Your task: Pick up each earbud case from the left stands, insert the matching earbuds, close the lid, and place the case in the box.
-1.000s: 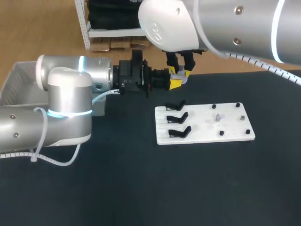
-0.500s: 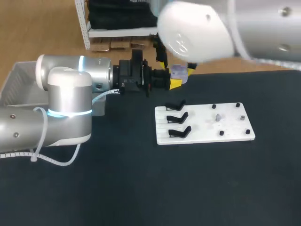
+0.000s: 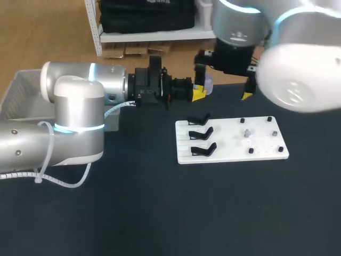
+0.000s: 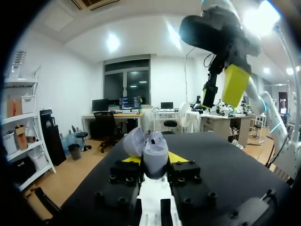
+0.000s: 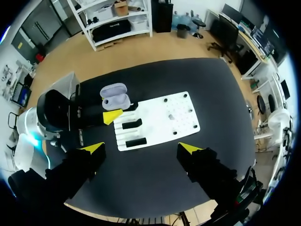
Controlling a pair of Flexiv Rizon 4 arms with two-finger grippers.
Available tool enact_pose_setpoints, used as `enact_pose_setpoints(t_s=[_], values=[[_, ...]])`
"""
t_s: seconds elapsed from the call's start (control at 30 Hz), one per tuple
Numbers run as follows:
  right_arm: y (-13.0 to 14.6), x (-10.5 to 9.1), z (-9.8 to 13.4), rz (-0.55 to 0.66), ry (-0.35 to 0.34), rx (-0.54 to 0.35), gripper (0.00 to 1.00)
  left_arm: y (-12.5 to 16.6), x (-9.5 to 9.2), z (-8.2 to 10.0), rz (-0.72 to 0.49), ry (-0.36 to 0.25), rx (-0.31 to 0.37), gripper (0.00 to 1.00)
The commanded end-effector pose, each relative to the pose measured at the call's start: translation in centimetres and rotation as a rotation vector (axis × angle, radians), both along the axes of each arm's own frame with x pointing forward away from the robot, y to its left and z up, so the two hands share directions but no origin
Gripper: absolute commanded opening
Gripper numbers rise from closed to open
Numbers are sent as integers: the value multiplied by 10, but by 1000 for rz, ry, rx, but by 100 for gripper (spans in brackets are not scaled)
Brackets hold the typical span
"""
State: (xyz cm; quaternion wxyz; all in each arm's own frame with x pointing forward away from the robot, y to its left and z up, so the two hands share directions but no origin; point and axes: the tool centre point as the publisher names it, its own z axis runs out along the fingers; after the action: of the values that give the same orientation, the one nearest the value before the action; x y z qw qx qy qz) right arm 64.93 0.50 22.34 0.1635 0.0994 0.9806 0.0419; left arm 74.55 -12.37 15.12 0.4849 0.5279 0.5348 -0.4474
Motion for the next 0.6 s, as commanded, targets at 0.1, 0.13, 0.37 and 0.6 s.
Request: enact_pose_setpoints(t_s=[0.1,0.13,0.37,0.6], values=[[-13,-8,-2,41,-120,144,100,0,0,-1,2,-4,-6,0],[-13,-8,-2,41,-120,144,100,0,0,-1,2,-4,-6,0],[-13,-8,-2,41,-120,144,100,0,0,-1,2,-4,-6,0],[-47,-12,-47,-13,-89,145,100,0,0,-1,2,-4,-6,0]])
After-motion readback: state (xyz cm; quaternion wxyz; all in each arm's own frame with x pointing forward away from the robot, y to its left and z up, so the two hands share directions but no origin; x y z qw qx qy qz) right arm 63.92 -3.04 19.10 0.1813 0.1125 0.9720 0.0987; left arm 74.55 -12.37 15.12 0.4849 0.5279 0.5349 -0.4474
